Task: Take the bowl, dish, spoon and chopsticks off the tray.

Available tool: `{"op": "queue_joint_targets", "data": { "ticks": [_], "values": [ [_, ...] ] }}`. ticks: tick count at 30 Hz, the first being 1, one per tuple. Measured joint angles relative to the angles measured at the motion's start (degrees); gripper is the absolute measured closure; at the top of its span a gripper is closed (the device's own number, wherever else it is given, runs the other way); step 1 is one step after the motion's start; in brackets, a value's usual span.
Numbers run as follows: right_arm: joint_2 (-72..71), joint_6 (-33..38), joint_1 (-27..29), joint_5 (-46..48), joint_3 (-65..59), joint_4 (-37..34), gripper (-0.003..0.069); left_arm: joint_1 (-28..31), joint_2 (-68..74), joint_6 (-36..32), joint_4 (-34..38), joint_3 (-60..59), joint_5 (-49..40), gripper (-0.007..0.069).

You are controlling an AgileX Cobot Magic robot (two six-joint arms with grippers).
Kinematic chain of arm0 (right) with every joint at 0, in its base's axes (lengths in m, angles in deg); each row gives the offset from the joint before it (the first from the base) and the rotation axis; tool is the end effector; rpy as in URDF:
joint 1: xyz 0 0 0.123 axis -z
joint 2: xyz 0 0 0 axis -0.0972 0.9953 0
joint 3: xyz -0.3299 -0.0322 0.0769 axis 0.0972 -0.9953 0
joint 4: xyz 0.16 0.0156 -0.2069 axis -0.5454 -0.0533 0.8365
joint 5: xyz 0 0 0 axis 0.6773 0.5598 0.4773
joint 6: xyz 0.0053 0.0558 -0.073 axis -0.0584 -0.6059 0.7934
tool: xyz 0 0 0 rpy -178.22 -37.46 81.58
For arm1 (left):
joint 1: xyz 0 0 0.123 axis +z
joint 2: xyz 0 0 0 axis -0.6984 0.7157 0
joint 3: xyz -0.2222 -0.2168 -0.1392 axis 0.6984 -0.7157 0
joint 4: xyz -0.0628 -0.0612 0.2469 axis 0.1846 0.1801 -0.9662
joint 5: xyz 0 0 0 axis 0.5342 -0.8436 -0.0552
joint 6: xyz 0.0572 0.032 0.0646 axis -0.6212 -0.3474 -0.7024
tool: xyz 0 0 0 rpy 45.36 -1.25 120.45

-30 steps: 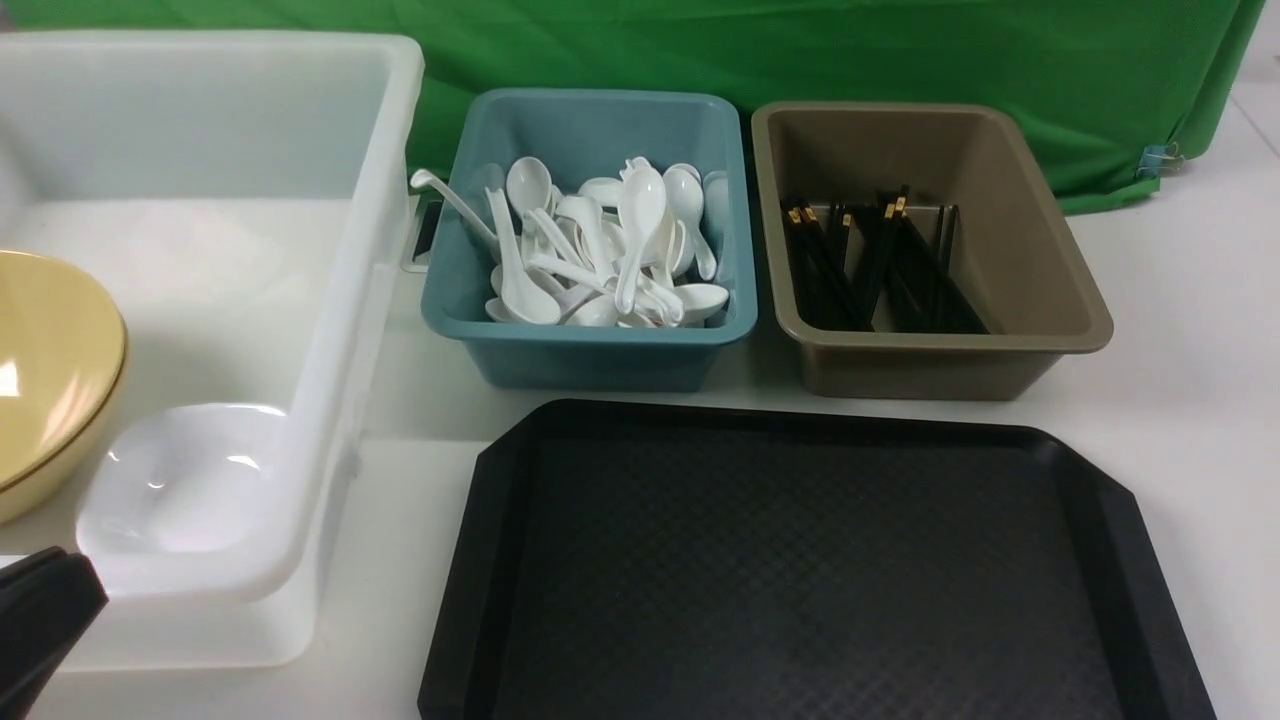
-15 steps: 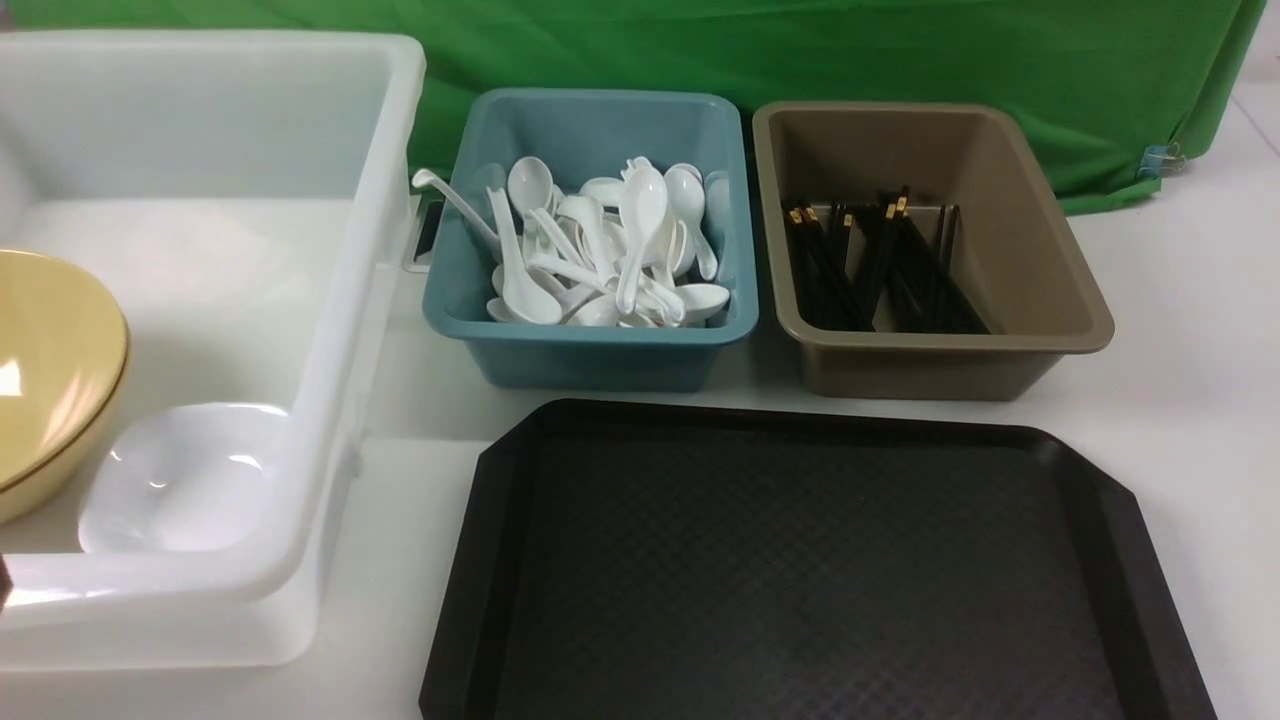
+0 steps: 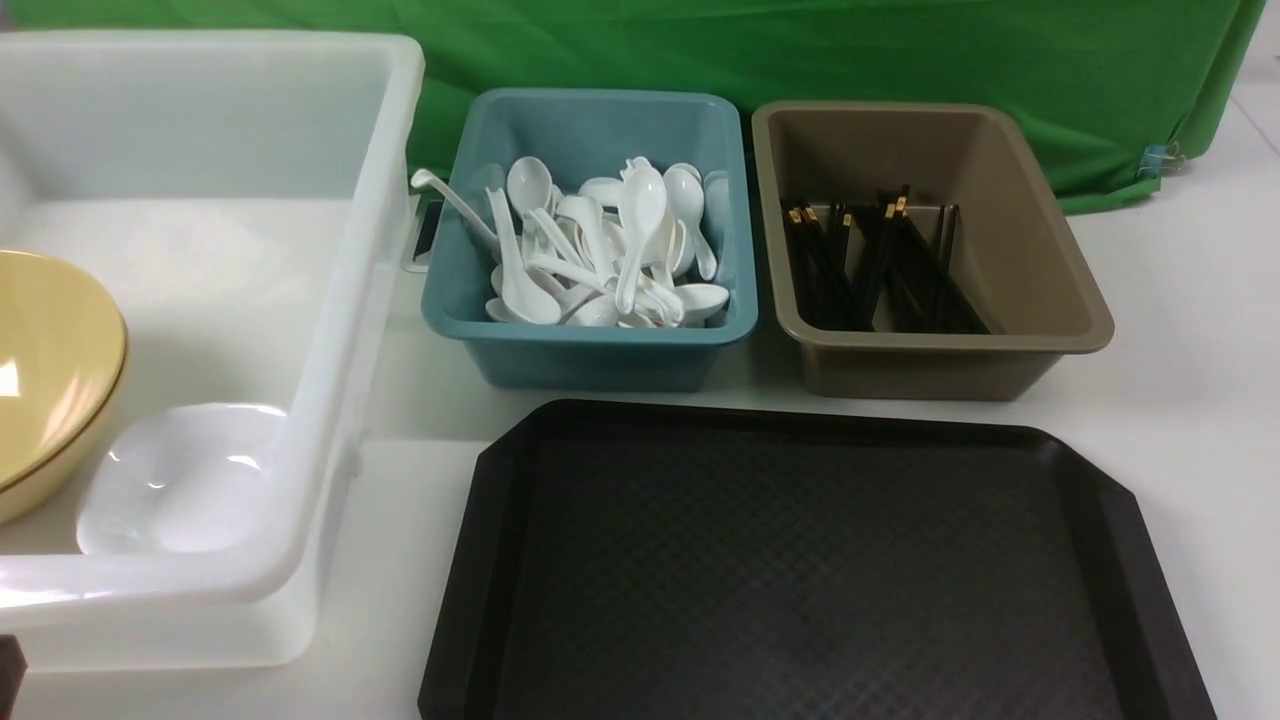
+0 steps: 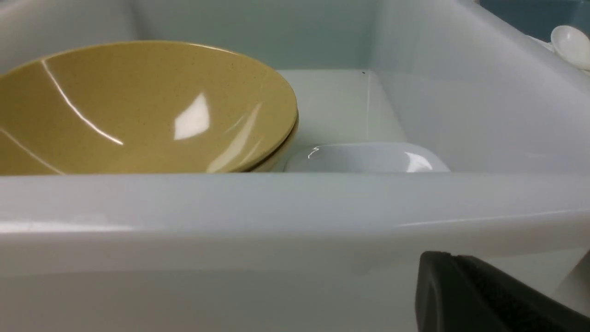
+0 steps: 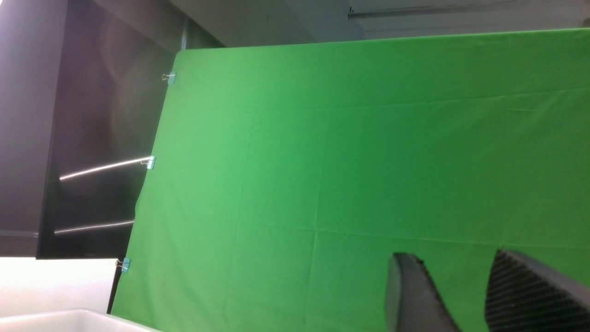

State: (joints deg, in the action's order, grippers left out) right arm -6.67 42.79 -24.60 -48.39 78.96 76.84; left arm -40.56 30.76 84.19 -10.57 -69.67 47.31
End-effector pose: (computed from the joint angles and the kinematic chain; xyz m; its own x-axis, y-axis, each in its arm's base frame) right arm -0.0384 -0.0197 0.3565 0.5241 0.2032 -0.8271 -0.4762 0.8750 -0.0868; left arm 0.0118 0.0002 0.1907 -0.1415 0.0147 -0.9898 -0.0552 0.9982 0.0227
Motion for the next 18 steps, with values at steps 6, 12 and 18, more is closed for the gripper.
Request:
{"op": "queue_joint_targets", "data": {
  "ticks": [6,12,18],
  "values": [
    [0.00,0.00,0.00,0.00,0.00,0.00,0.0419,0.00,0.00,0.00,0.00,0.00,0.01,0.0634],
    [0.00,0.00,0.00,0.00,0.00,0.00,0.0418,0.00,0.00,0.00,0.00,0.00,0.06,0.0630],
    [0.00,0.00,0.00,0.00,0.00,0.00,0.0418,0.00,0.00,0.00,0.00,0.00,0.06,0.0630]
  ]
}}
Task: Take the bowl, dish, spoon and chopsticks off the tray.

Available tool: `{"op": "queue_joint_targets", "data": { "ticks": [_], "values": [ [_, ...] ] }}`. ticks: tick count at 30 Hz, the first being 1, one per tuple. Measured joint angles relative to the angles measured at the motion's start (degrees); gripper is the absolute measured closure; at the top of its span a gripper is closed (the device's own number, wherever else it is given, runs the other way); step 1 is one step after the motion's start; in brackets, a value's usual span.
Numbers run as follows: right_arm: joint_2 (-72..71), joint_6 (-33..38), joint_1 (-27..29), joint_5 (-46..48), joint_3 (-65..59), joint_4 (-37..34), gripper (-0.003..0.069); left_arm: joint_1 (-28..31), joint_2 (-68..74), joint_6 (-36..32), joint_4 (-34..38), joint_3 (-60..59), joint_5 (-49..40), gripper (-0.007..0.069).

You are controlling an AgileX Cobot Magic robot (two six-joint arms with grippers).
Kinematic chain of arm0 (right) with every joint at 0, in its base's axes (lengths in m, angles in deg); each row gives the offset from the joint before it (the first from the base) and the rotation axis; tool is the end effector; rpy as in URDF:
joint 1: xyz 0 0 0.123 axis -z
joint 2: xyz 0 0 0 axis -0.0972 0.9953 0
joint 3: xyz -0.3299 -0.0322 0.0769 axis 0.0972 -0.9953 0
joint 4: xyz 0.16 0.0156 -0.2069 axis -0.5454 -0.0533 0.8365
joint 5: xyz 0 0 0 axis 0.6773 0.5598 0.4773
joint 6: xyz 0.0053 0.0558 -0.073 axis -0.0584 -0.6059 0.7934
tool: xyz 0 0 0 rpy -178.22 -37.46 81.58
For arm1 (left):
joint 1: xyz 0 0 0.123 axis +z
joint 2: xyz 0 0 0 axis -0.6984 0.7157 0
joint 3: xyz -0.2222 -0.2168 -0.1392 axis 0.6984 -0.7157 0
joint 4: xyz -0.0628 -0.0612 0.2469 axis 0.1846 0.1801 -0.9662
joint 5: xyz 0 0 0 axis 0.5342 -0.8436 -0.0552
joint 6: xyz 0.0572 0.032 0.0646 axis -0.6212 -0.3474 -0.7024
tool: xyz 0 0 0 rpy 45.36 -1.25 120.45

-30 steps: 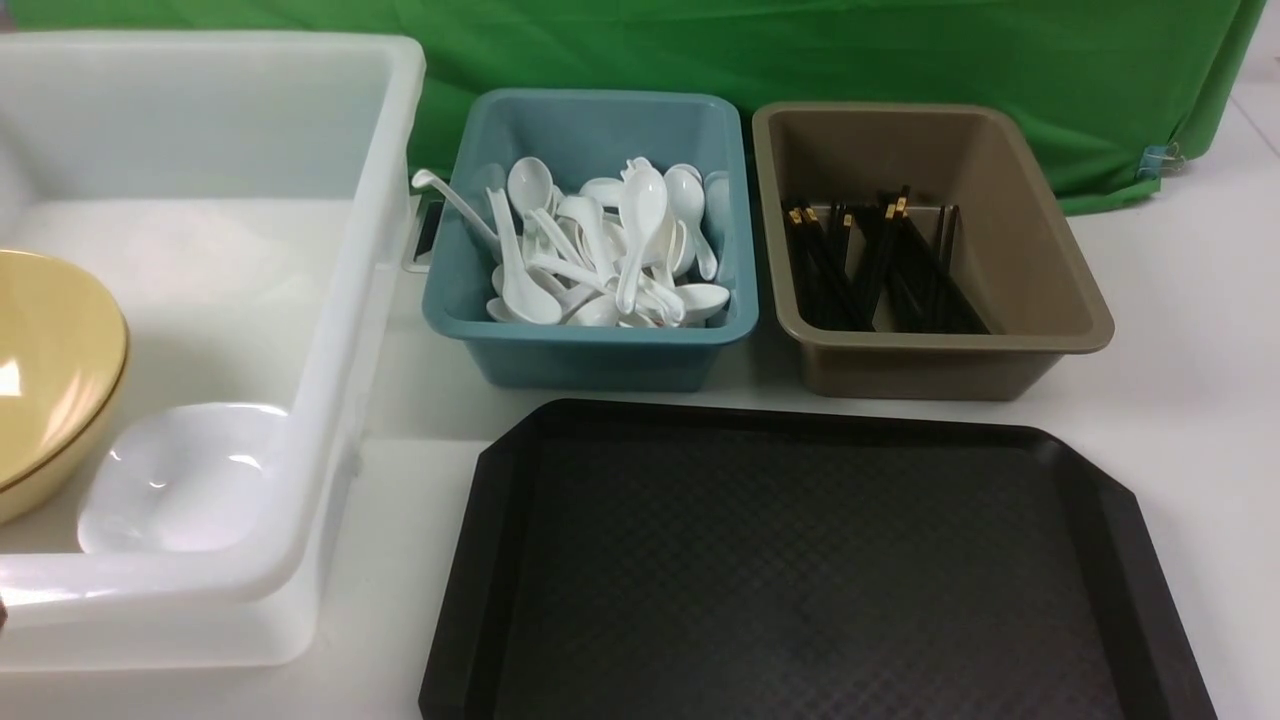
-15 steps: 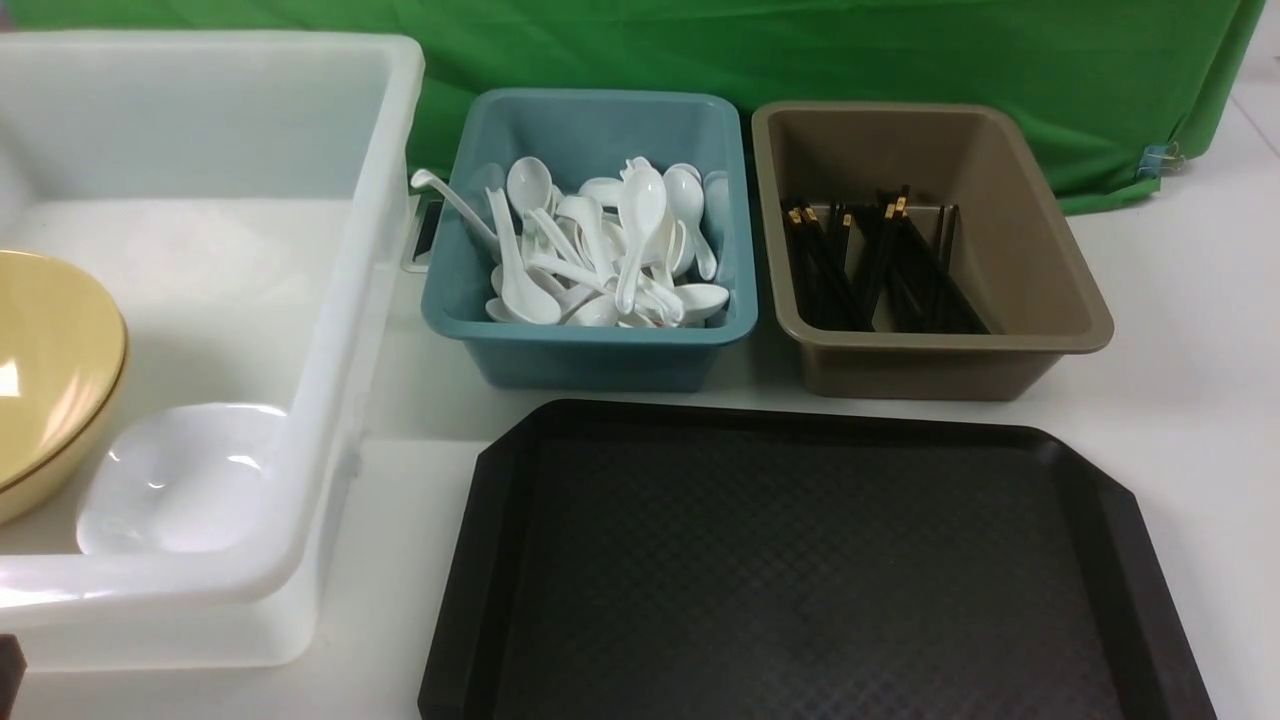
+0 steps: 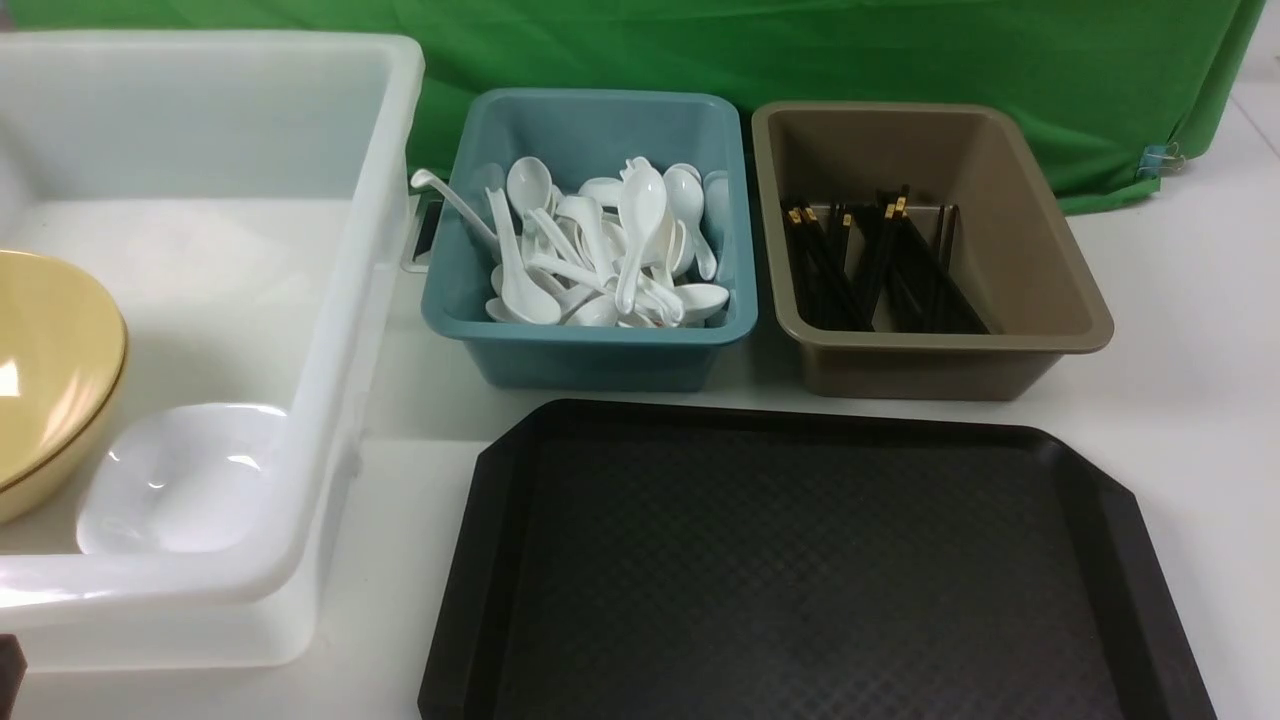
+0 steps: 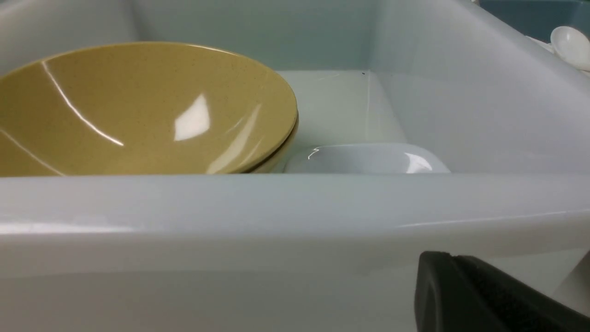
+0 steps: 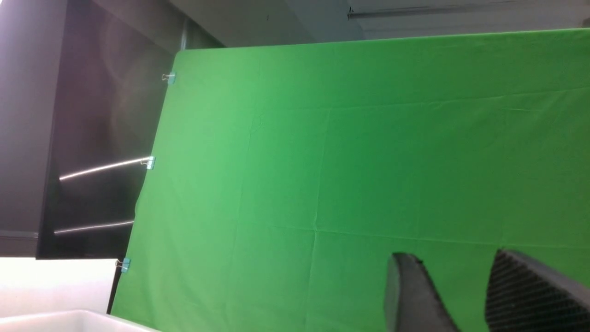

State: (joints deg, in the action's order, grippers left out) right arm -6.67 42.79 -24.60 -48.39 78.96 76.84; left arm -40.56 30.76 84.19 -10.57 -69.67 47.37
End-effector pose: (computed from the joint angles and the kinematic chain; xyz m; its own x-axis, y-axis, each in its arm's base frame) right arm -0.0384 -0.0197 0.3565 0.5241 0.2032 -0.8271 -0.4762 0.8750 -0.0868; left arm 0.0119 0.0002 0.1908 -0.1405 0.0148 -0.9900 -0.0553 0.9982 0.0227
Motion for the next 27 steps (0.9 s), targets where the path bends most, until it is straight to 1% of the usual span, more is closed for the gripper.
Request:
{"op": "queue_joint_targets", "data": {
  "ticks": [7,9,12,13,14,16,17,18,20,23,27],
  "values": [
    [0.00,0.00,0.00,0.34,0.00,0.00,0.0418,0.00,0.00,0.00,-0.24,0.00,0.00,0.0630],
    [0.00,-0.06,0.71,2.90,-0.25,0.00,0.0418,0.00,0.00,0.00,-0.24,0.00,0.00,0.0630],
    [0.00,-0.06,5.76,8.27,-2.37,-0.06,0.0418,0.00,0.00,0.00,-0.29,0.00,0.00,0.0630],
    [0.05,-0.06,6.78,8.73,-2.58,-0.06,0.0418,0.00,0.00,0.00,-0.29,0.00,0.00,0.0630],
    [0.05,-0.06,10.68,12.29,-4.76,-0.18,0.0418,0.00,0.00,0.00,-0.36,0.00,0.00,0.0630],
    [0.12,-0.06,17.03,16.17,-8.38,-0.24,0.0418,0.00,0.00,0.00,-0.42,0.00,0.00,0.0630],
    [0.14,-0.06,19.18,17.27,-10.08,-0.24,0.0418,0.00,0.00,-0.05,-0.42,0.00,0.00,0.0630],
    [0.14,-0.06,19.70,17.70,-10.99,-0.24,0.0418,0.00,0.00,-0.05,-0.42,0.00,0.00,0.0630],
    [0.19,-0.06,25.36,19.20,-17.14,-0.31,0.0417,0.00,0.00,-0.27,-0.42,0.00,0.00,0.0630],
    [0.19,-0.06,29.31,20.38,-23.14,-0.57,0.0417,0.00,0.00,-0.45,-0.42,0.00,0.06,0.0630],
    [0.19,-0.06,30.46,19.61,-24.14,-1.23,0.0417,0.00,-0.08,-0.67,-0.42,0.00,0.23,0.0630]
  ]
}}
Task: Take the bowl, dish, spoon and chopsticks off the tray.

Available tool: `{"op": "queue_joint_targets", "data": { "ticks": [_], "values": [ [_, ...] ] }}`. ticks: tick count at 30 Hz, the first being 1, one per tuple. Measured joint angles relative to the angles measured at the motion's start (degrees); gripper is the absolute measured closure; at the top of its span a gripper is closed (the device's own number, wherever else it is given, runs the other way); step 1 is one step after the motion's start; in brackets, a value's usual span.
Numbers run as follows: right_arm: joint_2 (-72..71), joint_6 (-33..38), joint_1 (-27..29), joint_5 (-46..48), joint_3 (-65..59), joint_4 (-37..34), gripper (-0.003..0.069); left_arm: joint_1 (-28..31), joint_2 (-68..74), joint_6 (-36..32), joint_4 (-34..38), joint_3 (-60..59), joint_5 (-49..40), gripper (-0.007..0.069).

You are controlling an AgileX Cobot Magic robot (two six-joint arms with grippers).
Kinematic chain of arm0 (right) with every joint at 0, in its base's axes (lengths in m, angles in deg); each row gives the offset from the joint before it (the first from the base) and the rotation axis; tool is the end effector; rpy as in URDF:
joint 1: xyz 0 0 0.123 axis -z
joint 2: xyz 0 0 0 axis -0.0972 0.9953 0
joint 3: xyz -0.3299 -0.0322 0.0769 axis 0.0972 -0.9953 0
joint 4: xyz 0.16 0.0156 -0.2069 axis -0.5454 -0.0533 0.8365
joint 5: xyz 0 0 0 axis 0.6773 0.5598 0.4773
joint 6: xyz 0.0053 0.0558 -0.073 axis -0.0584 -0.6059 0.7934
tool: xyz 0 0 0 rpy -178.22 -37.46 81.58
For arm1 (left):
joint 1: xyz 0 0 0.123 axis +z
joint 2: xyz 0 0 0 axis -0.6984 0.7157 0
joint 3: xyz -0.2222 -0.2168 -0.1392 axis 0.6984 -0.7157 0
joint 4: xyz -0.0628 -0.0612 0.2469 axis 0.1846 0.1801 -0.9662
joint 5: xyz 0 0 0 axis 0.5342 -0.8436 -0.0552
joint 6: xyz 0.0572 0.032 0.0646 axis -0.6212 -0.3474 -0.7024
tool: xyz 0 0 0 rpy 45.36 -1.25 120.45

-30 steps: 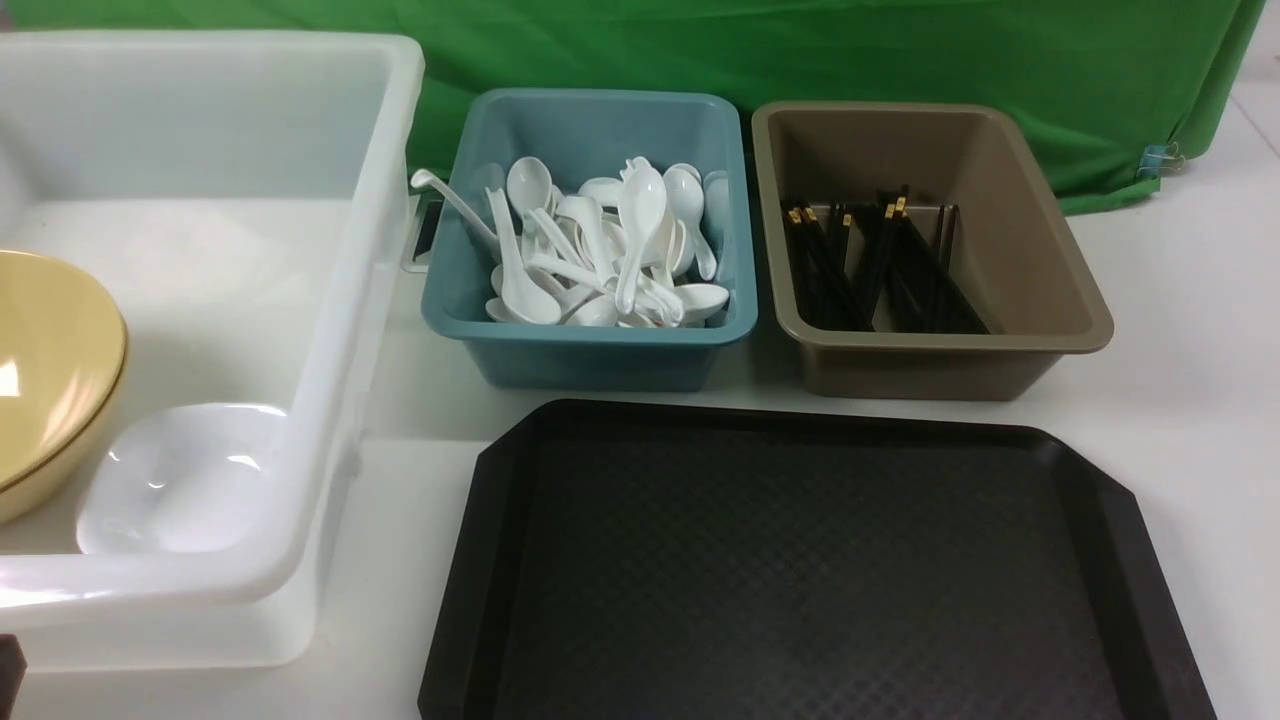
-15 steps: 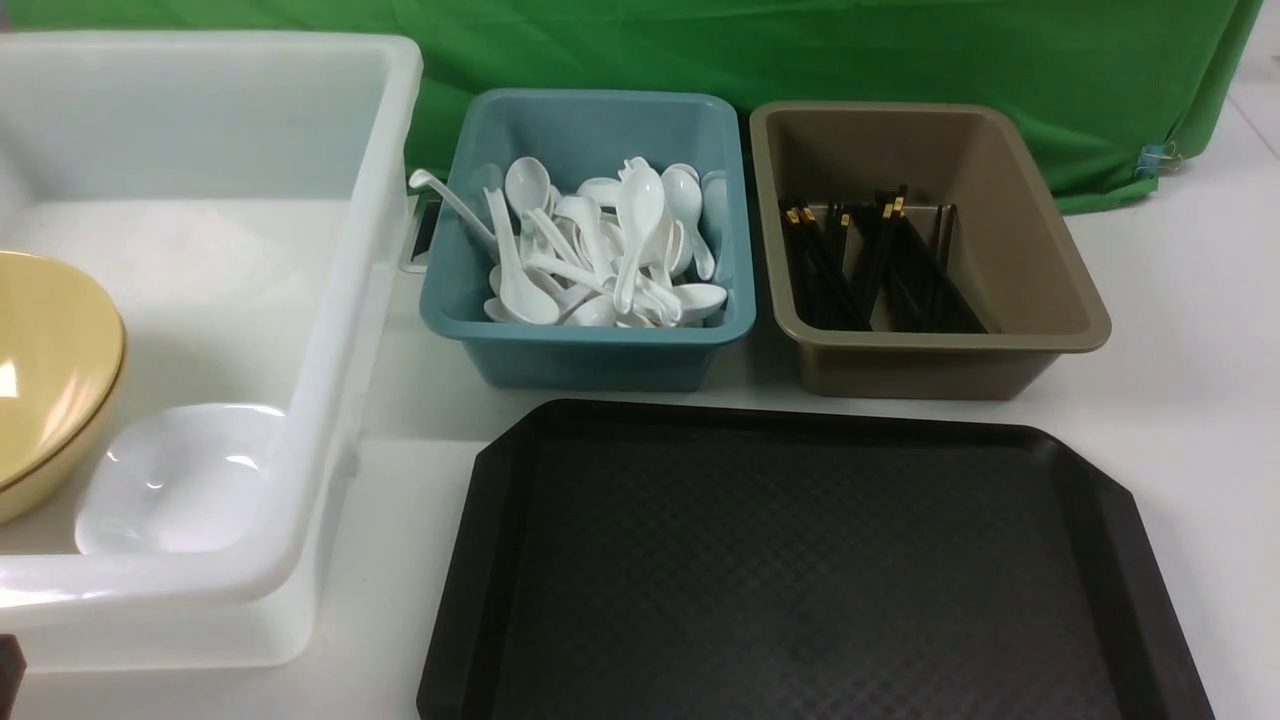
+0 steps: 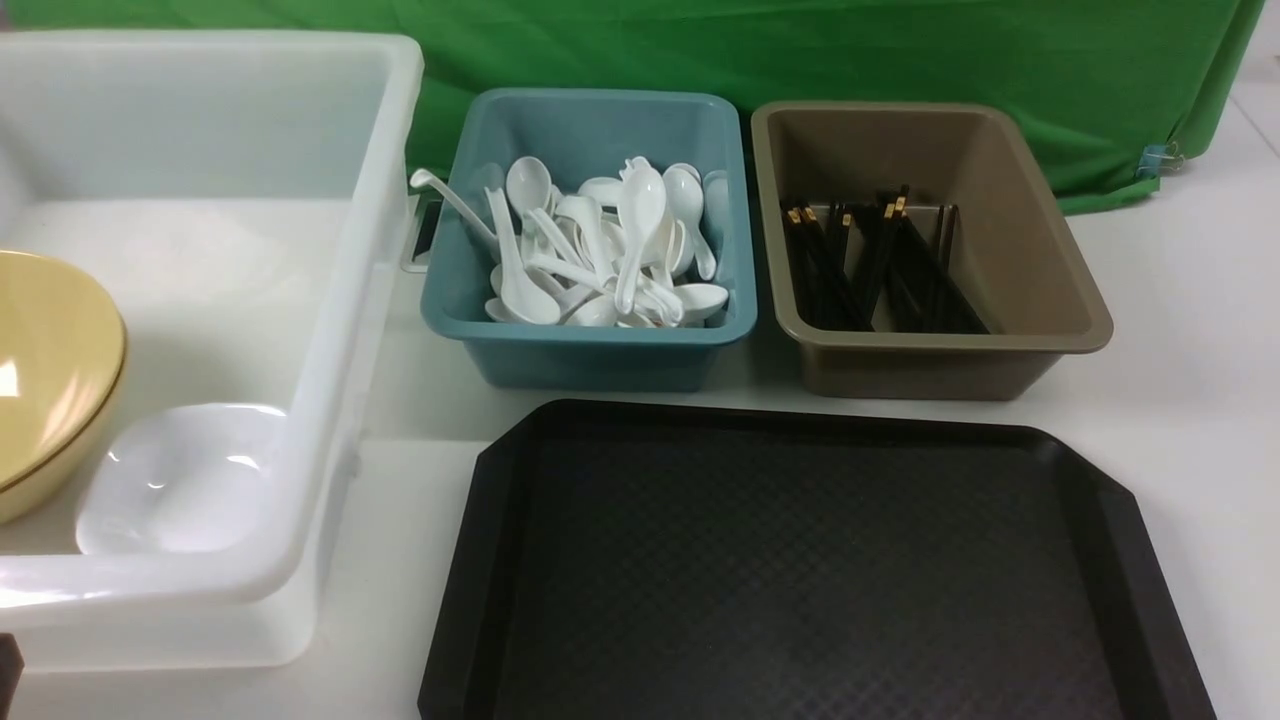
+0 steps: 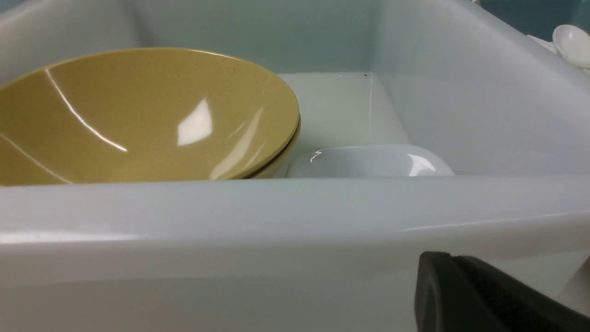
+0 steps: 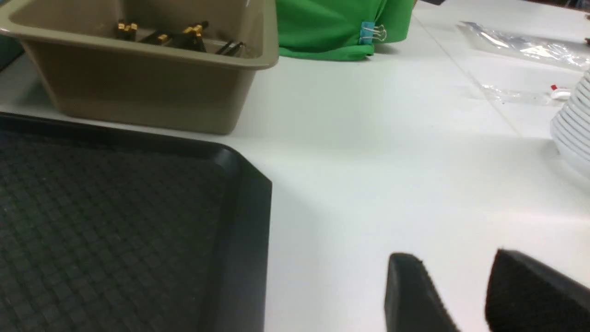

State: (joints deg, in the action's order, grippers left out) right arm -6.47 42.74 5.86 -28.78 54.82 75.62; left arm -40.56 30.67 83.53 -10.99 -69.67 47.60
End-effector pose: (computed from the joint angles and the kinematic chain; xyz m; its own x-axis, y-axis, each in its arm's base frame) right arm 0.0112 -0.0061 0.1884 -0.1692 -0.0578 -0.9839 0.0593 0.9959 -0.0687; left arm 0.0118 0.0004 0.1912 -0.1361 0.0337 -0.9901 -0.0545 0.9977 0.0415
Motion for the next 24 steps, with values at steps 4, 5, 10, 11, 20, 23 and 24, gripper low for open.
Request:
{"op": "queue_joint_targets", "data": {
  "ticks": [4,5,10,11,20,23,24],
  "values": [
    [0.00,0.00,0.14,-0.47,0.00,-0.51,0.0417,0.00,-0.02,-0.02,0.00,0.00,0.13,0.0630],
    [0.00,0.00,0.19,-0.49,0.00,-0.56,0.0417,0.00,-0.02,-0.07,0.00,0.00,0.13,0.0630],
    [0.00,0.00,0.25,-0.49,0.00,-0.68,0.0417,0.00,-0.02,-0.21,0.00,0.00,0.17,0.0630],
    [0.00,0.00,0.25,-0.49,0.00,-0.68,0.0417,0.00,-0.02,-0.21,0.00,0.00,0.17,0.0630],
    [0.00,0.00,0.25,-0.49,0.00,-0.70,0.0417,0.00,-0.02,-0.39,0.00,0.00,0.17,0.0629],
    [0.00,0.00,0.25,-0.49,0.00,-0.70,0.0417,0.00,-0.02,-0.44,0.00,0.00,0.17,0.0629],
    [0.00,0.00,0.25,-0.49,0.00,-0.70,0.0417,0.00,-0.02,-0.44,0.00,0.00,0.17,0.0629]
  ]
}}
